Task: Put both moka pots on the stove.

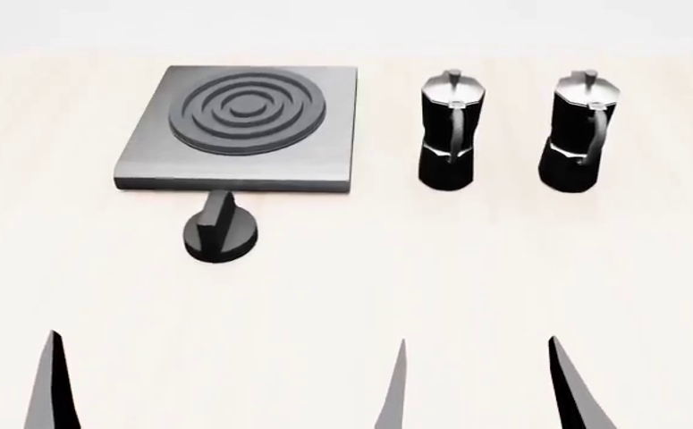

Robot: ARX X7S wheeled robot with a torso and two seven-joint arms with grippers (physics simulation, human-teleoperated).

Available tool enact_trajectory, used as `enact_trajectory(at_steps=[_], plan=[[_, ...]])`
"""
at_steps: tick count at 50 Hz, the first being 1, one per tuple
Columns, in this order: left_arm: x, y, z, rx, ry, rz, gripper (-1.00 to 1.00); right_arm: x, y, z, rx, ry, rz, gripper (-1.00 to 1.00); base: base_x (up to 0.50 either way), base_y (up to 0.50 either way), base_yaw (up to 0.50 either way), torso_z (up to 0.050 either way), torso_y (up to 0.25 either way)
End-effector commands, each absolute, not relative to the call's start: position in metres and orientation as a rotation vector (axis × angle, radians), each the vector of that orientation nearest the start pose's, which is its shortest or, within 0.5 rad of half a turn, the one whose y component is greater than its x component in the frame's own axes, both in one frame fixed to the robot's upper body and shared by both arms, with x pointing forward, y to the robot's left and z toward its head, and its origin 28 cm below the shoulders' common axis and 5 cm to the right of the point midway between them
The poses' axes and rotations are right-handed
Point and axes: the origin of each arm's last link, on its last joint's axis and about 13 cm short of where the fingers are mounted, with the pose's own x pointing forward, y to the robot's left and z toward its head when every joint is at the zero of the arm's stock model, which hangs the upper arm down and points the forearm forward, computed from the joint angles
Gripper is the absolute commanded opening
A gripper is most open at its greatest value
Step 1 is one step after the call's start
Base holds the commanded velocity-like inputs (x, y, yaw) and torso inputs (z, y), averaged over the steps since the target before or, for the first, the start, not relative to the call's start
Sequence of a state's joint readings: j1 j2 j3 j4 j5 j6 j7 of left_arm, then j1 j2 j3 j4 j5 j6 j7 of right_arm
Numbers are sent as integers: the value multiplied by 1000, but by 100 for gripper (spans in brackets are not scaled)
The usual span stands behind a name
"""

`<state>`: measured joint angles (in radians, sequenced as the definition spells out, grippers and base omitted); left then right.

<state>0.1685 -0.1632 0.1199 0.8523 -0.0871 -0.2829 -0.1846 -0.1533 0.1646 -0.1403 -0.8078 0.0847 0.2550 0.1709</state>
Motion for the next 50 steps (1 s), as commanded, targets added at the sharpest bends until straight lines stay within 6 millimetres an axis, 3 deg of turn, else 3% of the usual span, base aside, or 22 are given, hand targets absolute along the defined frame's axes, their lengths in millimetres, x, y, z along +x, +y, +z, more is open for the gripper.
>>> enact_trajectory(at_steps=[1,50], plan=[[151,200,135,-2,-380,-31,100,156,-88,131,2,-376,58,100,145,0,0,0,0],[150,199,135,-1,-380,-37,100,158,-88,128,-4,-370,54,100,143,0,0,0,0]])
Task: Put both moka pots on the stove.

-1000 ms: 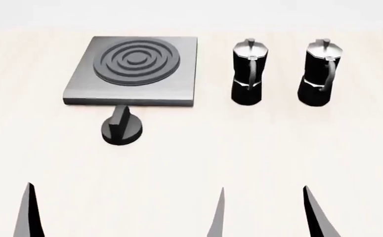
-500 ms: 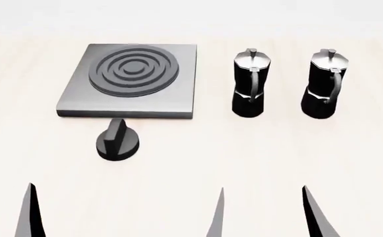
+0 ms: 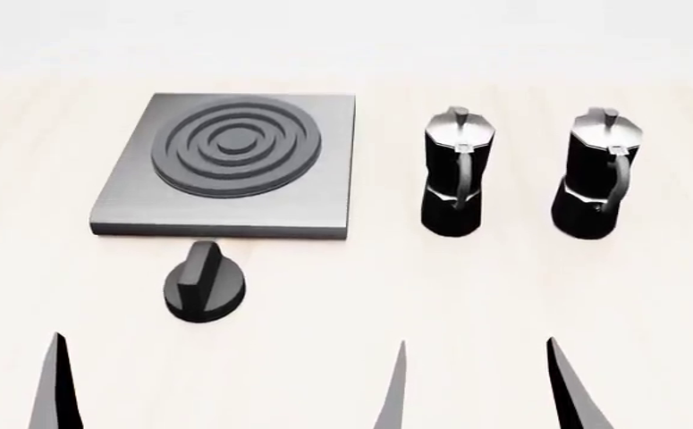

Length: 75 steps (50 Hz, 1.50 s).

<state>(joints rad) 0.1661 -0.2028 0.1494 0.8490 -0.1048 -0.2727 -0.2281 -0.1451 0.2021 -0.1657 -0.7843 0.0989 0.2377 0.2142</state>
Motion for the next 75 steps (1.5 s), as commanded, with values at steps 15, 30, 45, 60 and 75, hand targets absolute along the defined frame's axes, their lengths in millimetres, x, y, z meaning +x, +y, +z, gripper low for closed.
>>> enact_trajectory(at_steps=[15,30,45,60,75], plan=[[149,198,137,3,-383,-36,100,158,-88,127,-4,-368,57,100,144,0,0,0,0],[149,199,136,1,-384,-33,100,159,-88,127,-9,-363,55,100,144,0,0,0,0],[149,199,136,11,-382,-32,100,159,-88,127,-4,-366,51,100,143,0,0,0,0],[149,199,137,10,-383,-33,100,159,-87,126,-5,-362,55,100,144,0,0,0,0],[150,199,135,9,-379,-35,100,160,-87,123,-7,-358,58,100,143,0,0,0,1]])
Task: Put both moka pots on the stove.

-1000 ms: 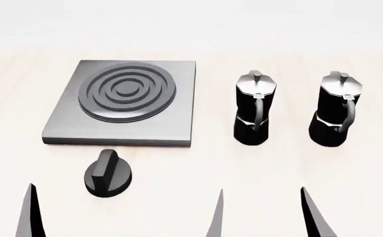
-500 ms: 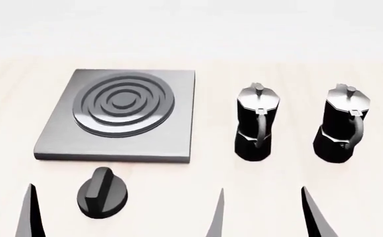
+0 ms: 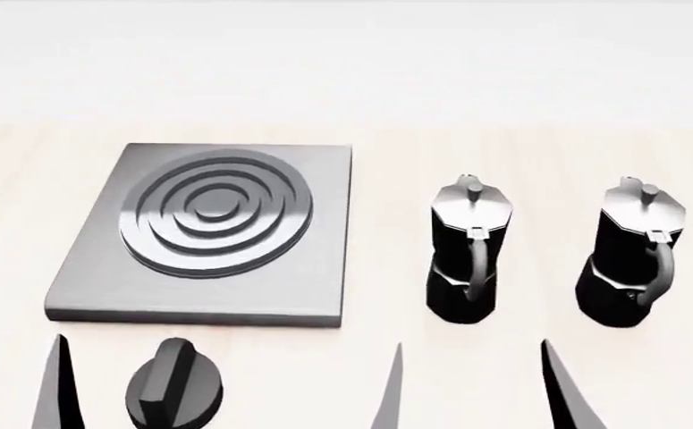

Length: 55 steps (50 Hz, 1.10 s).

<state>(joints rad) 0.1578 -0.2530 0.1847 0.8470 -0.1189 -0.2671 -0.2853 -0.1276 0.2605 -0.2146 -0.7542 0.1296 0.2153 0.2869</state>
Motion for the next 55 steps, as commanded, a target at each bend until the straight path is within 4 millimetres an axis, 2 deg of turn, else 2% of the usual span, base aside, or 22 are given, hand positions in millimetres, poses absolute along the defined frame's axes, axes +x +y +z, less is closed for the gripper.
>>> enact_trajectory(at_steps=[1,32,55], plan=[[150,199,134,9,-379,-36,100,160,-87,123,-7,-357,57,100,148,0,0,0,0],[150,198,133,10,-375,-36,100,159,-87,122,21,-351,75,100,100,5,0,0,0],[150,197,134,11,-375,-42,100,161,-88,121,17,-356,65,100,0,400,0,0,0]])
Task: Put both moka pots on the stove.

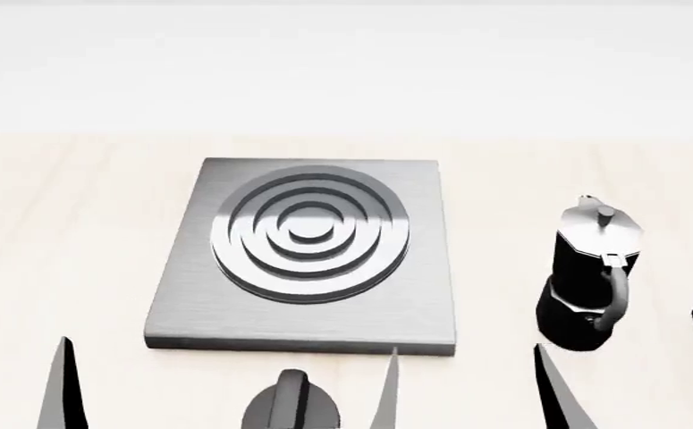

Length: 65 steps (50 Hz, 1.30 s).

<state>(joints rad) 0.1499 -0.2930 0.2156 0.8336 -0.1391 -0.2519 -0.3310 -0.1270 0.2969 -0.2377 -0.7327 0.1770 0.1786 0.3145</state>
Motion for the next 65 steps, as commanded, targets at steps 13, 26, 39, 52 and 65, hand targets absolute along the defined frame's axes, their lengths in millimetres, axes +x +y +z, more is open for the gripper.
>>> enact_trajectory(at_steps=[13,26,39,52,65], plan=[[150,197,133,11,-371,-46,100,168,-89,122,-10,-308,-1,100,0,5,0,0,0],[150,197,132,9,-372,-48,100,189,-99,152,-38,-286,-36,100,0,0,0,0,0],[151,199,133,5,-374,-38,100,219,-122,179,-108,-252,-8,100,0,0,0,0,0],[151,202,134,9,-379,-25,100,249,-151,199,-150,-144,7,100,0,0,0,0,0],[151,201,134,7,-374,-31,100,260,-183,211,-167,-47,0,100,0,0,0,0,0]])
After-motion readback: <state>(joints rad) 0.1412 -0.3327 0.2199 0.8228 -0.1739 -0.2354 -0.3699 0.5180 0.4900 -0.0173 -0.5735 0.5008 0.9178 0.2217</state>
